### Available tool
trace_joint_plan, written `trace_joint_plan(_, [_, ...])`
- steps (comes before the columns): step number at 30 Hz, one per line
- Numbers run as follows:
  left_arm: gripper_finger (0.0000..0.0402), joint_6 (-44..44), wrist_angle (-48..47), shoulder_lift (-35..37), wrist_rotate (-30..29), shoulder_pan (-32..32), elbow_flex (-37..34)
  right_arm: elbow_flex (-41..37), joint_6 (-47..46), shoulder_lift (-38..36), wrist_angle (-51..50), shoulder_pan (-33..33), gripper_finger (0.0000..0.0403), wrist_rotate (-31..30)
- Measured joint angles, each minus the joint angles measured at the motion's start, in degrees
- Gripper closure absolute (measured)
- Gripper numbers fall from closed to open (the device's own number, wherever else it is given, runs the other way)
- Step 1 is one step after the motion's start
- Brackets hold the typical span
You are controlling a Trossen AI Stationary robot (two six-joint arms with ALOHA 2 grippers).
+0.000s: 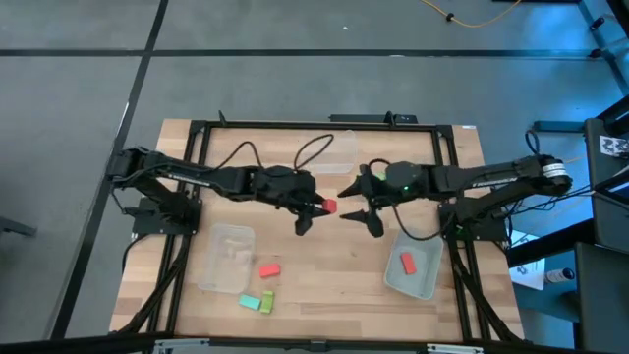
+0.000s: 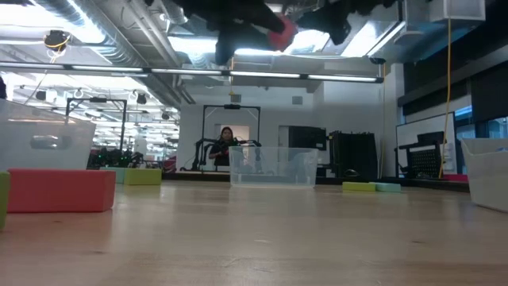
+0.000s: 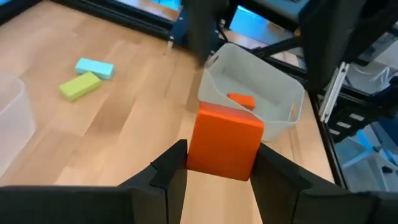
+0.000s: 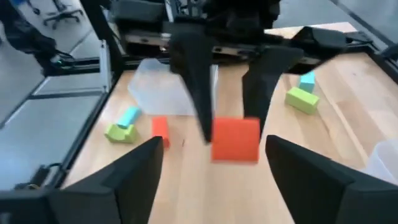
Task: Sort & place blocks by color
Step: Put the top orange block into the gray bin
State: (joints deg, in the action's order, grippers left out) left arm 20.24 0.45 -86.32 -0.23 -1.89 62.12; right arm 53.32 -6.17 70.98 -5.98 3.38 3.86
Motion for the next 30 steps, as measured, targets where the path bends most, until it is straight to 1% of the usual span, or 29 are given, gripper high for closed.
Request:
trace_joint_plan(4, [0.026,-0.42,-0.26,-1.81,0.03,-0.17,1.25,-0.15,1.03,1.71,-1.1,-0.04,0.0108,-1.86])
trace_joint_plan(12, [0.026,-1.66,0.66,-2.21,-0.26,-0.37,1.42,-0.24,0.28,3.11,-2.59,-0.02,0.0108,-1.35])
trace_joint_plan(15, [0.026,-3.01,1.58,-2.21,-0.24,-0.37,1.42,-0.24,0.29,3.74,-2.31,0.0,0.0117,-1.31])
trace_joint_plan(20, [0.026,-4.29,1.76,-2.21,-0.02,-0.41,1.42,-0.26,-0.18,4.38,-1.19,0.0,0.0152,-1.22])
trace_joint_plan(30, [0.026,-4.29,1.55,-2.18,-0.16,-0.37,1.42,-0.26,-0.57,4.31,0.82,0.0,0.0257,-0.8])
